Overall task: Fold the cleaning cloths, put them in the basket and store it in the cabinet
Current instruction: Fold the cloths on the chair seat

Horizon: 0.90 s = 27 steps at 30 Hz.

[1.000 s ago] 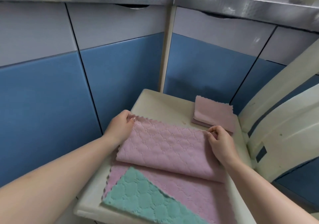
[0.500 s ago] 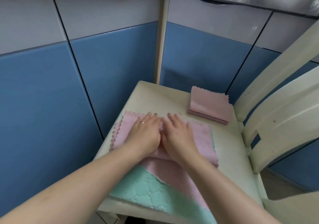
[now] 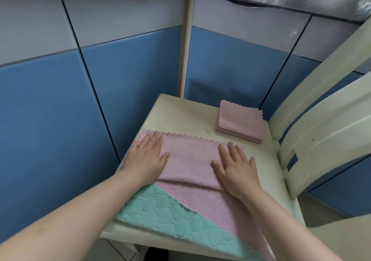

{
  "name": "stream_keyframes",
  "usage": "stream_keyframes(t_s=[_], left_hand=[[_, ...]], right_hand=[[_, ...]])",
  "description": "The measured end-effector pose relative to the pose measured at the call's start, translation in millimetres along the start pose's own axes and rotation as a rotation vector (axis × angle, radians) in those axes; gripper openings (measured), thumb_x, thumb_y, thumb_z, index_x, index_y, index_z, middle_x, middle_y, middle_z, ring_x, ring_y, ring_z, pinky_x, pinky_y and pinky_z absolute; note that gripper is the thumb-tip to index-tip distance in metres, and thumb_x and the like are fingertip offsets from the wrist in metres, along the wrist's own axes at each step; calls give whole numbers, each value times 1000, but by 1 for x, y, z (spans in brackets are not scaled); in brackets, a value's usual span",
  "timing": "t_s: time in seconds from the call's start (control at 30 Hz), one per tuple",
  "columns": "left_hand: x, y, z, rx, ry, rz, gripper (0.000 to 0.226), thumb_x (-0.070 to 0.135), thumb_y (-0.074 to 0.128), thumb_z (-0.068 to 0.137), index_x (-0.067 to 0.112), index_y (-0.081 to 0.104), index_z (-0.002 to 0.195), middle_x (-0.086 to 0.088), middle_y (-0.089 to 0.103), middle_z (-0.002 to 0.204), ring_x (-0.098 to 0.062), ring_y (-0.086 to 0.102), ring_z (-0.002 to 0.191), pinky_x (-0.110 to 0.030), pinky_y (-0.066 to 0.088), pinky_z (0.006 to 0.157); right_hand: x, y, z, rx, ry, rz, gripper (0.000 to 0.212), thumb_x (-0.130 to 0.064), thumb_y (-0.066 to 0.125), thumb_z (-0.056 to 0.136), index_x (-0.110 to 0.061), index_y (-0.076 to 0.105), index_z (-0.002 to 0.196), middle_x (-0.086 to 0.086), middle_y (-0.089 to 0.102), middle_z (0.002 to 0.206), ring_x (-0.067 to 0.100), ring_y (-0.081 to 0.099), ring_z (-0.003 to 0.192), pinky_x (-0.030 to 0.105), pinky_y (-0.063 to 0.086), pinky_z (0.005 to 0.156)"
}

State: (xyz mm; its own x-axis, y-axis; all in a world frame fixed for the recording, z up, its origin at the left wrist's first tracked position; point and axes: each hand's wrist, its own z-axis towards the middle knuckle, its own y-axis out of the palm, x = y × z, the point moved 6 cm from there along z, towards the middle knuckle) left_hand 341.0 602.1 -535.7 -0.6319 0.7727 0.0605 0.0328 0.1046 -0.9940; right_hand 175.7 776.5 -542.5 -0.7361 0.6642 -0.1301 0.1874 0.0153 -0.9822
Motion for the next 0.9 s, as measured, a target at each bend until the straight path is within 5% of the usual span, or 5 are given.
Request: stream_keyframes(t_s=[0.17, 0.27, 0.47, 0.67, 0.9], left_hand=[[12, -20, -10, 89, 48, -93, 59, 41, 29, 99, 13, 14, 150, -2, 7, 159, -17, 2, 146, -37, 2, 118], [28, -39, -52, 197, -17, -853, 39, 20, 45, 97, 17, 45, 137, 5, 44, 142, -8, 38, 132, -23, 27, 109], [74, 3, -115, -342, -646, -2201, 19, 7, 44, 97, -1, 58, 106, -18, 65, 112, -25, 64, 98, -35, 57, 76], [97, 10, -110, -331, -854, -2428, 39, 13, 41, 98, -3, 38, 134, -24, 47, 135, -34, 47, 126, -44, 42, 97], [91, 11, -77, 127, -961, -2512, 46, 8, 44, 98, 4, 33, 142, -17, 34, 147, -28, 34, 137, -40, 29, 112]], right_hand=[[-15, -21, -14, 106, -214, -10, 59, -56, 37, 92, -27, 32, 143, 1, 23, 155, 19, 18, 143, 56, 6, 116], [-35, -24, -44, 233, -570, 58, 50, -47, 60, 80, -24, 56, 124, 2, 56, 131, 22, 52, 118, 49, 39, 102], [-39, -19, -63, 366, -585, 4, 31, -23, 67, 79, -15, 66, 109, 4, 65, 97, 25, 64, 79, 30, 53, 64], [-45, -19, -58, 290, -492, -182, 43, -23, 58, 71, -15, 63, 113, 4, 64, 93, 26, 65, 76, 34, 51, 46], [-39, -34, -54, 331, -513, -43, 49, -9, 79, 59, -22, 62, 103, -4, 66, 85, 22, 66, 70, 29, 50, 42]])
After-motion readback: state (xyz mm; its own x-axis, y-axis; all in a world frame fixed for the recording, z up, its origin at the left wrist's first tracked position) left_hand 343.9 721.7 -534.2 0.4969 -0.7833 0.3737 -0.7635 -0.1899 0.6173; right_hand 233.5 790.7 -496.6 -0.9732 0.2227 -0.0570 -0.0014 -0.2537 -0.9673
